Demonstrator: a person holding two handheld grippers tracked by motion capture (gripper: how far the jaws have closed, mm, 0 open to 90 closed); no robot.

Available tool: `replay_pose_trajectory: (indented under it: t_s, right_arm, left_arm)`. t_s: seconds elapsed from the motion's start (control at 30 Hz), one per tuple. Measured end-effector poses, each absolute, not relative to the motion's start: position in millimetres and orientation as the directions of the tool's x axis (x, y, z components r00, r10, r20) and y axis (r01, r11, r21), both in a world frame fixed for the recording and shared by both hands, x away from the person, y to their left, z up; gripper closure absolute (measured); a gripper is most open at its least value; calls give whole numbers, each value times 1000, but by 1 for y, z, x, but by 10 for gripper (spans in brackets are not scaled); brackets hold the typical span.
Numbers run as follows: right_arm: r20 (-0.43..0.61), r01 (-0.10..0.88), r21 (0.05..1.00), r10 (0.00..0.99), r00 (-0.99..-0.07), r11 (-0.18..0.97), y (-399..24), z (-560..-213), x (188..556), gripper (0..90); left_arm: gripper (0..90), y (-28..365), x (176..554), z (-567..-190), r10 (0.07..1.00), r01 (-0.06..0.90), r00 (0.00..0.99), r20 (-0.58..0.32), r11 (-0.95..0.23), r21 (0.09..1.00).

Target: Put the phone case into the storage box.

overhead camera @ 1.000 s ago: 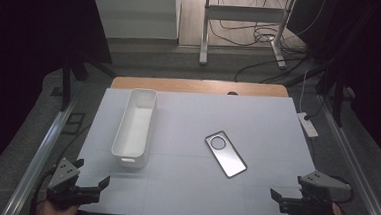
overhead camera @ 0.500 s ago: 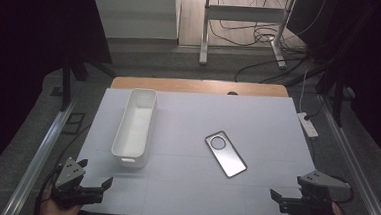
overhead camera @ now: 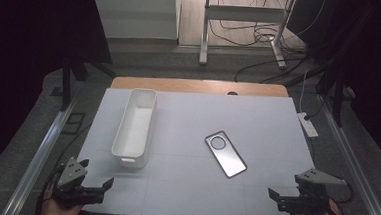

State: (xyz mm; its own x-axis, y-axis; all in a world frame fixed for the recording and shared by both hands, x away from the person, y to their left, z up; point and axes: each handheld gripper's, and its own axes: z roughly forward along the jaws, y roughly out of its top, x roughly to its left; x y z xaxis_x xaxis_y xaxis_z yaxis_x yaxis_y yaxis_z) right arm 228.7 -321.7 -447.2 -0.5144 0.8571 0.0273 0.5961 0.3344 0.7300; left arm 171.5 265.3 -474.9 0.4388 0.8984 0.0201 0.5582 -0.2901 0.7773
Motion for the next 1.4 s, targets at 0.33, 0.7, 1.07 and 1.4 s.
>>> replay_pose_trajectory:
  t_s: [0.33, 0.7, 1.07, 1.4]
  right_arm:
    - [33, 593, 730, 848, -529, 341, -319, -448, 235, 0]
    - [61, 604, 715, 830, -555, 351, -317, -449, 248, 0]
    - [54, 593, 716, 819, -571, 367, -312, -447, 262, 0]
    - [71, 593, 719, 811, -581, 363, -307, -443, 272, 0]
  left_arm:
    - [18, 266, 171, -475, 899, 558, 438, 18, -287, 778]
    - [17, 267, 171, -474, 900, 557, 435, 5, -274, 784]
    - [16, 268, 171, -474, 900, 555, 436, 2, -271, 786]
    - [16, 268, 171, -474, 899, 555, 438, 3, -273, 786]
